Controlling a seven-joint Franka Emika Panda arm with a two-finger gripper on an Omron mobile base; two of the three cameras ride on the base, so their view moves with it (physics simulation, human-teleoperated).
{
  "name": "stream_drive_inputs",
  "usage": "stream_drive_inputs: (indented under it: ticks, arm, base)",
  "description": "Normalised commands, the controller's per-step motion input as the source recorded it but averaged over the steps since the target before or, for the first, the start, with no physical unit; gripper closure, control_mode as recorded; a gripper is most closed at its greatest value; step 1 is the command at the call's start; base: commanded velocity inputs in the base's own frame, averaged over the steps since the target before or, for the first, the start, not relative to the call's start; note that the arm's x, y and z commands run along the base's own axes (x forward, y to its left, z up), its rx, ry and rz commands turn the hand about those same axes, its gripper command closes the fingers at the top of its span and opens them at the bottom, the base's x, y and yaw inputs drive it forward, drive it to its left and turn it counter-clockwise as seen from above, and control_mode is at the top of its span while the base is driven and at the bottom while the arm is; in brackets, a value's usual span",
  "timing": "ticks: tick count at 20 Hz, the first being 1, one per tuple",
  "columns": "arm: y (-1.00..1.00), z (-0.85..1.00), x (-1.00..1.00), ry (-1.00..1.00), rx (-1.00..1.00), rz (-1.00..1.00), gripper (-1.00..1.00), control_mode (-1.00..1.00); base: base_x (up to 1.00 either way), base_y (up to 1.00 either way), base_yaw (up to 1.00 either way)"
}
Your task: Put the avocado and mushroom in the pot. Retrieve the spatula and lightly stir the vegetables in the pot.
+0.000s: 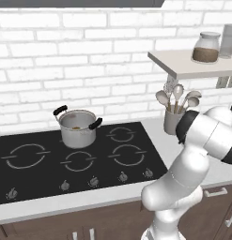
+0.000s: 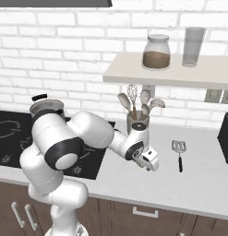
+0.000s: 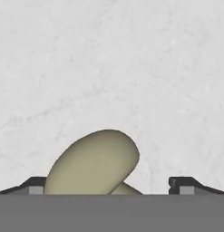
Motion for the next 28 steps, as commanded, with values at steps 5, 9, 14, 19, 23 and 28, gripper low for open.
stream_drive_inputs:
  ticks: [5,9,14,19,23,28]
  arm:
    - [0.25,-0.11,-0.04,-0.13,-0.08,0.04,1.0,-1.0]
    - [0.37,0.13,-0.23,-0.22,-0.1,0.06,1.0,-1.0]
    - [0.6,0.88,-0.71,-0.22,-0.07,0.1,1.0,-1.0]
    - [1.0,1.0,-0.36,-0.03,-0.05,0.1,1.0,-1.0]
    - [0.96,1.0,0.29,0.1,0.0,0.04,1.0,-1.0]
    - [0.99,1.0,0.6,0.22,0.0,0.06,1.0,-1.0]
  base:
    - [0.0,0.0,0.0]
    - [0.0,0.0,0.0]
    - [0.0,0.0,0.0]
    - [0.0,0.0,0.0]
    - [0.0,0.0,0.0]
    - [0.0,0.0,0.0]
